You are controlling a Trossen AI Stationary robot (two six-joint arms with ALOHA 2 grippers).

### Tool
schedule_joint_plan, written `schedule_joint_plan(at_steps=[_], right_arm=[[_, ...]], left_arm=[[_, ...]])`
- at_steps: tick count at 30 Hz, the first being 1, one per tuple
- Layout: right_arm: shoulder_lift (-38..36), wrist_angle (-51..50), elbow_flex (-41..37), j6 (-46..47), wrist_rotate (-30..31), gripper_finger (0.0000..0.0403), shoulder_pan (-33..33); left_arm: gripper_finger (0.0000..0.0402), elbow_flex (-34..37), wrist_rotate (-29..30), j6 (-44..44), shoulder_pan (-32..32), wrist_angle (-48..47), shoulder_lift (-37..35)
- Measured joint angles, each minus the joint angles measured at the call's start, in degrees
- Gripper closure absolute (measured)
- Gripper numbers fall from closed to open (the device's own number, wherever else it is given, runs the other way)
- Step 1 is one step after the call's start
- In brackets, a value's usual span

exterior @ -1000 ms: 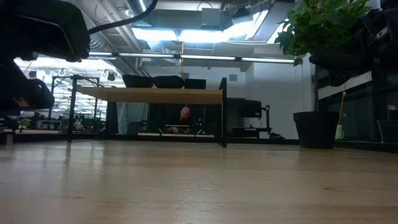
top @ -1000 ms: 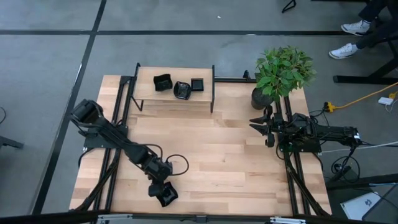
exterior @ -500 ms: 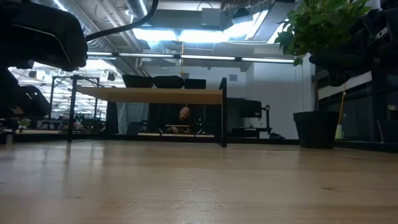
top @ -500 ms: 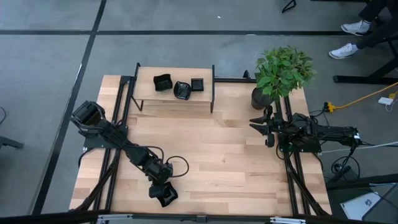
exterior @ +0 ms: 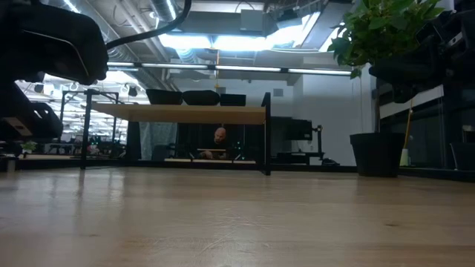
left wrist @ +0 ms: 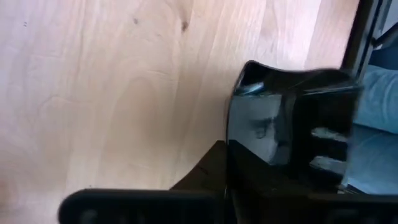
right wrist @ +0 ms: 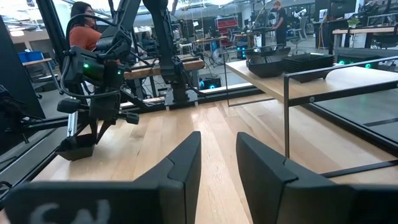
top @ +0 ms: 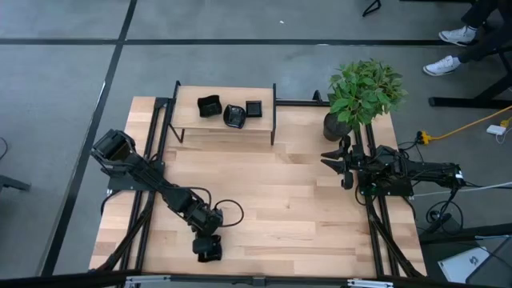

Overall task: Pick & Place Mini shaped plates
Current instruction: Stack the distorted square plate on top of the distorted square plates on the shelf

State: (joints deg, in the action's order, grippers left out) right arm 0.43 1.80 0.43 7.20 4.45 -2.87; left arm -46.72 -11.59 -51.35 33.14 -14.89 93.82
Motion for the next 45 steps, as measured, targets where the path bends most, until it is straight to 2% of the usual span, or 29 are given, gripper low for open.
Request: schedule_joint_plan(at_steps=[12, 20, 40, 45], right_arm=[[0.0, 0.0, 0.0, 0.0, 0.0, 0.03, 0.0], [0.0, 0.0, 0.0, 0.0, 0.0, 0.03, 0.0], [0.0, 0.0, 0.0, 0.0, 0.0, 0.03, 0.0], [0.0, 0.0, 0.0, 0.0, 0.0, 0.03, 0.0]], left_arm=[[0.0399, 0.0, -0.1, 2.9, -2.3, 1.5, 0.0], [0.0399, 0.0, -3.6, 5.1, -5.7, 4.7, -1.0], [0.0399, -0.2, -7.0, 8.7, -21.8, 7.6, -8.3], [0.0399, -2.2, -7.6, 12.4, -25.3, 7.4, -8.7]])
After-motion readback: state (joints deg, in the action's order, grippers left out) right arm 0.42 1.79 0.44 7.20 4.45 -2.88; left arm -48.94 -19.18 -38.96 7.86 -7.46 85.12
